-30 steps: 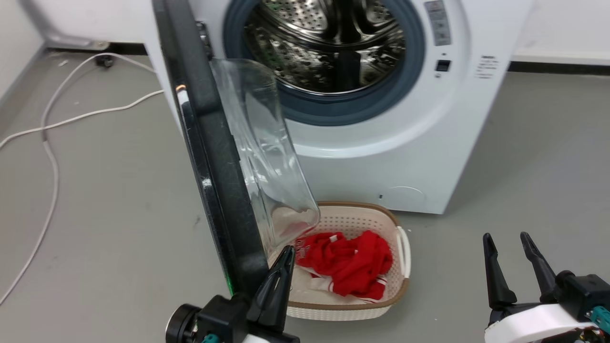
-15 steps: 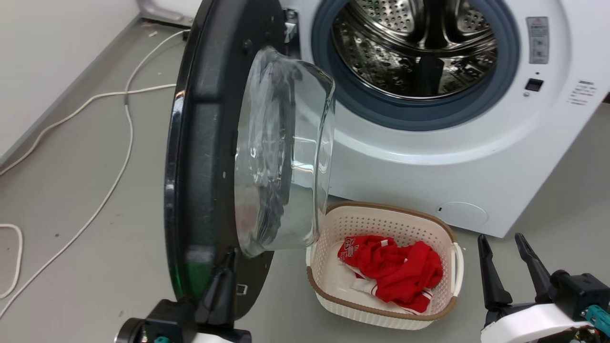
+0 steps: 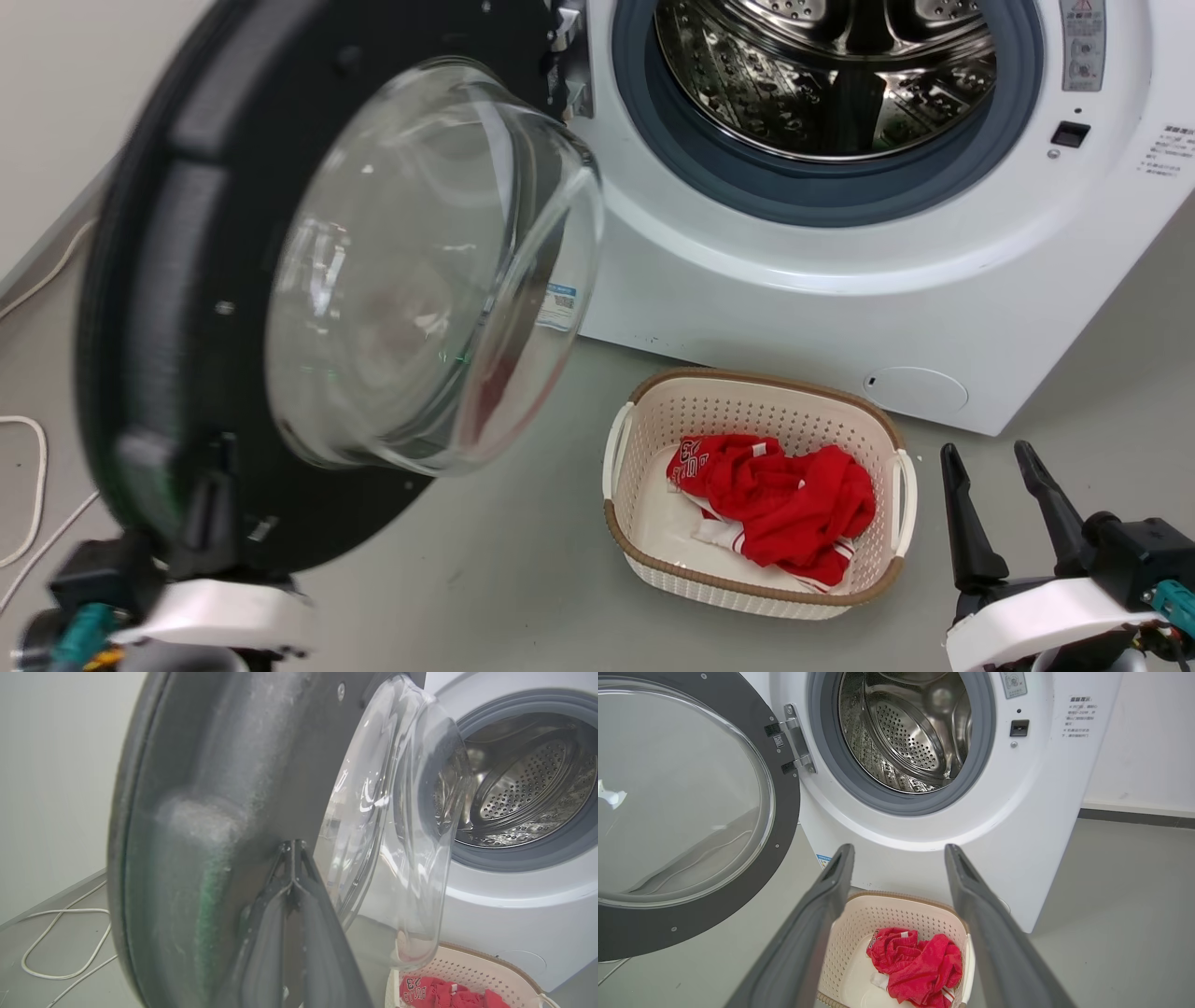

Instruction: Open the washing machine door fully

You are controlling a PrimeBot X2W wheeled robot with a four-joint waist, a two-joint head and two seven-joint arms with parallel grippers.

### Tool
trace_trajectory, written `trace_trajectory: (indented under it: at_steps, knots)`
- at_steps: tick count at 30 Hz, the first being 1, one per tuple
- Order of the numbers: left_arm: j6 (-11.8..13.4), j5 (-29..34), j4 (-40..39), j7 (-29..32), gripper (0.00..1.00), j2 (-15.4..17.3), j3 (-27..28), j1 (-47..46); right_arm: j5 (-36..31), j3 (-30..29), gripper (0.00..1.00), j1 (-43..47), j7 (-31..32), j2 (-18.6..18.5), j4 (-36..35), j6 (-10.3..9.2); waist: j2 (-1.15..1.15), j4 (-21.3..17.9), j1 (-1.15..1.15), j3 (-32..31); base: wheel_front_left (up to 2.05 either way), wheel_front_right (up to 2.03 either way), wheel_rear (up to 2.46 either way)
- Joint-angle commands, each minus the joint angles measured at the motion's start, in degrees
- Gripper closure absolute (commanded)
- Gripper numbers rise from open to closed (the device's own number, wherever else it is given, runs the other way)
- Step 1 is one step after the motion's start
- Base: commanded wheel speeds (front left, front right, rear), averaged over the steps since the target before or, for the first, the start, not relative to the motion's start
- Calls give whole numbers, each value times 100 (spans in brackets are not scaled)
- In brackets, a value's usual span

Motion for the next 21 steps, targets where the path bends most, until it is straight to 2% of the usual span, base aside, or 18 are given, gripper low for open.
trace_trajectory:
  at_steps: [1,7,10,11,12,21]
  knots:
    - [50,-32,78,-34,100,97,135,-89,-15,0,0,-65,-10,11,-31,-3,0,-37,0,41,0,0,0]
    - [20,-260,700,-135,100,496,689,-409,-37,-24,0,-150,5,11,-48,-2,0,-118,0,183,0,0,0]
    - [-98,-387,1062,-176,100,650,841,-581,-39,-12,0,-202,19,11,-53,-2,0,-173,0,259,0,0,0]
    - [-240,-508,1476,-226,100,849,976,-817,-55,-31,0,-280,10,11,-59,-3,0,-208,0,344,0,0,0]
    - [-280,-526,1596,-255,100,913,1024,-896,-61,-30,0,-298,8,11,-62,-2,0,-221,0,369,0,0,0]
    - [-452,-604,2485,-481,100,1153,1248,-1382,-78,-11,0,-353,11,11,-20,-3,0,-349,0,434,0,0,0]
